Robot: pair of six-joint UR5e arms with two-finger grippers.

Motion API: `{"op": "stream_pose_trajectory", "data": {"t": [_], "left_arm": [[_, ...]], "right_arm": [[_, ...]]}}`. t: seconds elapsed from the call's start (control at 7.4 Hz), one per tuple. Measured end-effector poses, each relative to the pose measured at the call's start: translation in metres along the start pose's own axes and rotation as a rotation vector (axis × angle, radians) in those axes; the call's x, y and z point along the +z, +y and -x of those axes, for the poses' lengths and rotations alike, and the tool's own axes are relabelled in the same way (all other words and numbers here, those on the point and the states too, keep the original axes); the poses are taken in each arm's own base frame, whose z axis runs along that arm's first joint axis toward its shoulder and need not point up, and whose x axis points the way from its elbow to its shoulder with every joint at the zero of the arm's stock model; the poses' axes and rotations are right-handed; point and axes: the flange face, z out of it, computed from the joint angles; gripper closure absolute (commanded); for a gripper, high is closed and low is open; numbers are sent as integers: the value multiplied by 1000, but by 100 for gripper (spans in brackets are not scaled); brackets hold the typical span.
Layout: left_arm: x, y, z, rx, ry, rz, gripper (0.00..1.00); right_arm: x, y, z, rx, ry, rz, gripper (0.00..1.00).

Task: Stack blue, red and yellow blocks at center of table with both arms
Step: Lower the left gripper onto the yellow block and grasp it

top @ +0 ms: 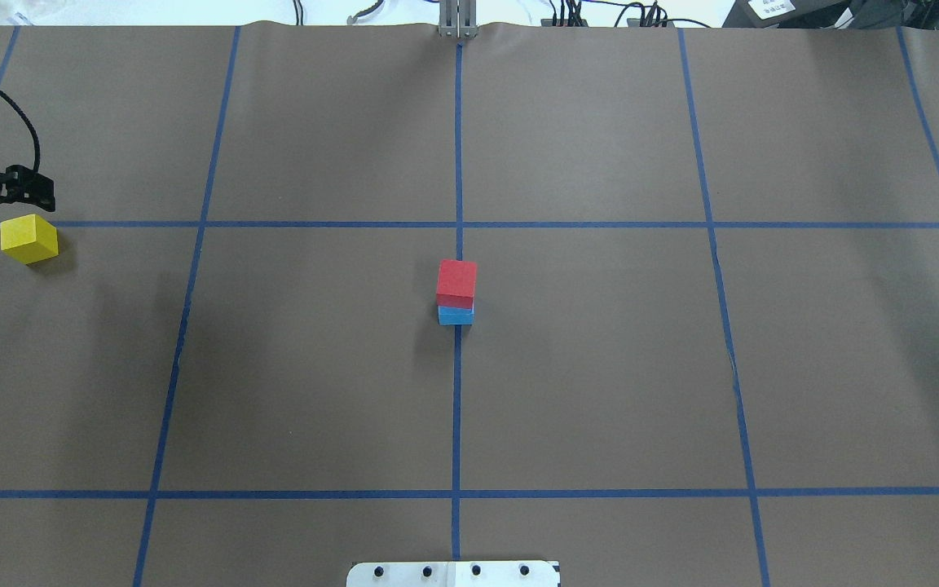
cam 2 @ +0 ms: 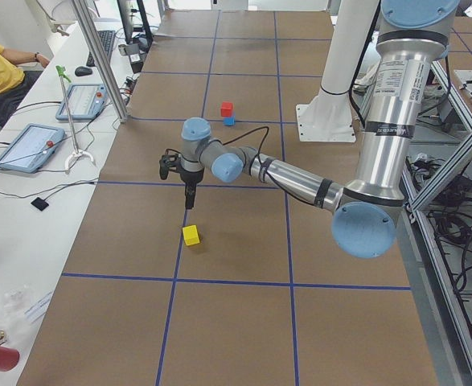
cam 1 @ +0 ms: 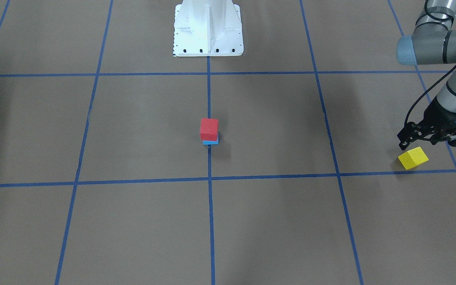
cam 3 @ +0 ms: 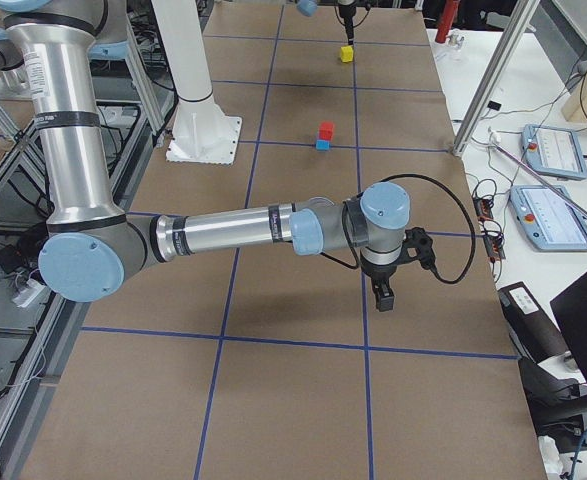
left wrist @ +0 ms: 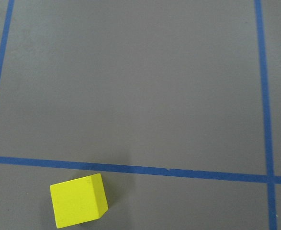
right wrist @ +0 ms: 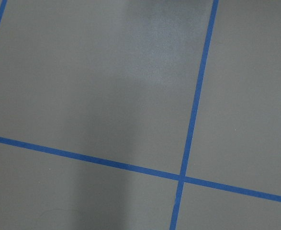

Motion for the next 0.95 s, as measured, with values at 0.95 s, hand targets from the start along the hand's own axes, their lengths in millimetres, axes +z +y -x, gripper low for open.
{"op": "stream_pose_trajectory", "data": {"t": [0.95], "left_arm": [[53,9,46,-11,20,-9,6]], "right_arm": [[3,5,-3,-2,2,6,0]]}}
